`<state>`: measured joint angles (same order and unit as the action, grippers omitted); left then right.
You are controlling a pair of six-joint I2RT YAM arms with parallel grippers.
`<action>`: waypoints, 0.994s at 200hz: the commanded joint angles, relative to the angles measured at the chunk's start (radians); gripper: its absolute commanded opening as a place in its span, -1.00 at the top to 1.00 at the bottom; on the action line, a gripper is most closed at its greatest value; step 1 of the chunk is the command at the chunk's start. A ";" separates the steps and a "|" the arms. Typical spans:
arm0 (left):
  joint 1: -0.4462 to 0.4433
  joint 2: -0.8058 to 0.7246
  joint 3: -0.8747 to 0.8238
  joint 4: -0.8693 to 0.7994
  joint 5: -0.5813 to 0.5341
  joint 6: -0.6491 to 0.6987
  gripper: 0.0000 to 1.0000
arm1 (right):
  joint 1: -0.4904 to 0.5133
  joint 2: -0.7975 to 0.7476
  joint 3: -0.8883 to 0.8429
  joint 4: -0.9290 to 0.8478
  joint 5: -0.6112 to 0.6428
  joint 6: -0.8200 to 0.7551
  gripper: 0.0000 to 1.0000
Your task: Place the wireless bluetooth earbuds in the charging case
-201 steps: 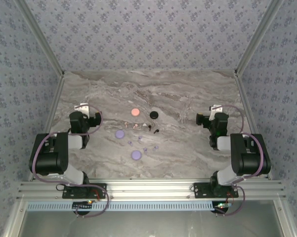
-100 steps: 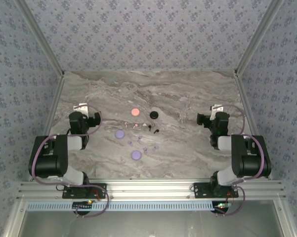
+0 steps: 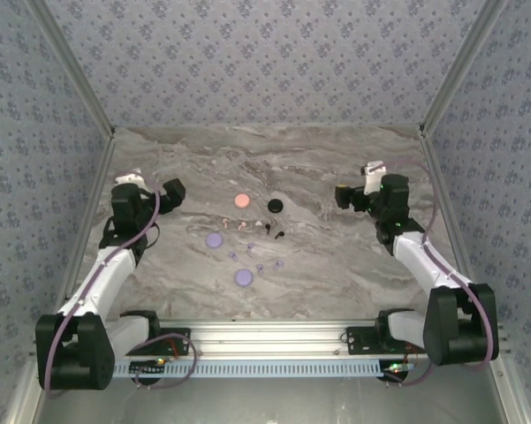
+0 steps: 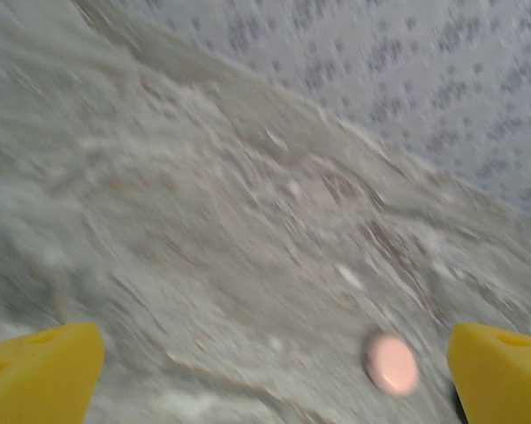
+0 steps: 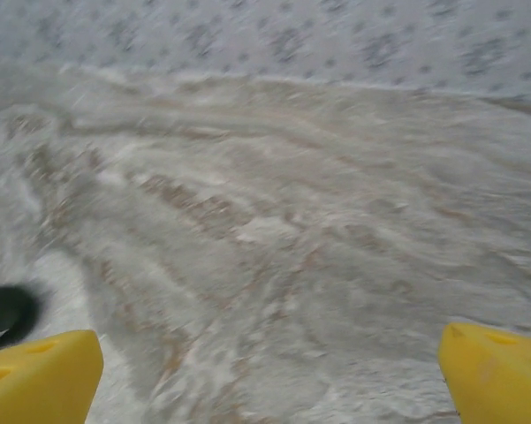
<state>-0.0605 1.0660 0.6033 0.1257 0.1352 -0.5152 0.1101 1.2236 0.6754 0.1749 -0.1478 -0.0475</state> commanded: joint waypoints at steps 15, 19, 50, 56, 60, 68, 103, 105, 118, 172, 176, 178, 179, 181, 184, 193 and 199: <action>-0.100 0.007 -0.010 0.035 0.082 -0.198 -0.99 | 0.093 0.099 0.172 -0.276 -0.070 -0.148 -1.00; -0.105 0.010 -0.013 0.045 0.083 -0.208 -0.99 | 0.102 0.111 0.188 -0.291 -0.076 -0.161 -1.00; -0.136 0.033 -0.017 0.086 0.078 -0.278 -0.98 | 0.159 0.225 0.320 -0.399 -0.151 -0.268 -1.00; -0.139 0.037 -0.012 0.084 0.076 -0.285 -0.98 | 0.173 0.251 0.349 -0.422 -0.161 -0.297 -1.00; -0.142 0.040 -0.011 0.080 0.073 -0.290 -0.98 | 0.183 0.264 0.367 -0.436 -0.165 -0.321 -1.00; -0.148 0.044 -0.007 0.073 0.069 -0.296 -0.97 | 0.206 0.301 0.398 -0.460 -0.174 -0.375 -1.00; -0.159 0.046 -0.001 0.039 0.048 -0.296 -0.97 | 0.273 0.466 0.549 -0.554 -0.190 -0.595 -1.00; -0.159 0.045 -0.001 0.037 0.047 -0.298 -0.97 | 0.275 0.476 0.560 -0.563 -0.190 -0.602 -1.00; -0.160 0.044 -0.005 0.038 0.043 -0.304 -0.97 | 0.289 0.543 0.619 -0.609 -0.188 -0.669 -1.00; -0.168 0.059 -0.010 0.042 0.032 -0.313 -0.97 | 0.334 0.749 0.799 -0.721 -0.160 -0.683 -1.00; -0.169 0.061 -0.008 0.042 0.032 -0.313 -0.97 | 0.337 0.759 0.808 -0.728 -0.159 -0.680 -1.00; -0.169 0.061 -0.009 0.042 0.032 -0.312 -0.97 | 0.339 0.762 0.810 -0.729 -0.158 -0.679 -1.00; -0.170 0.062 -0.009 0.042 0.033 -0.313 -0.97 | 0.341 0.764 0.810 -0.729 -0.157 -0.678 -0.99; -0.170 0.063 -0.009 0.042 0.032 -0.312 -0.97 | 0.342 0.769 0.811 -0.730 -0.156 -0.678 -0.99; -0.170 0.064 -0.008 0.042 0.031 -0.312 -0.97 | 0.347 0.772 0.811 -0.727 -0.154 -0.679 -1.00; -0.170 0.067 -0.008 0.041 0.030 -0.313 -0.97 | 0.355 0.784 0.808 -0.720 -0.144 -0.694 -1.00; -0.170 0.069 -0.007 0.040 0.028 -0.311 -0.97 | 0.361 0.794 0.809 -0.717 -0.137 -0.708 -1.00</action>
<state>-0.2249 1.1233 0.5938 0.1600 0.1795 -0.8177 0.4423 1.9808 1.4517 -0.4763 -0.3103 -0.7094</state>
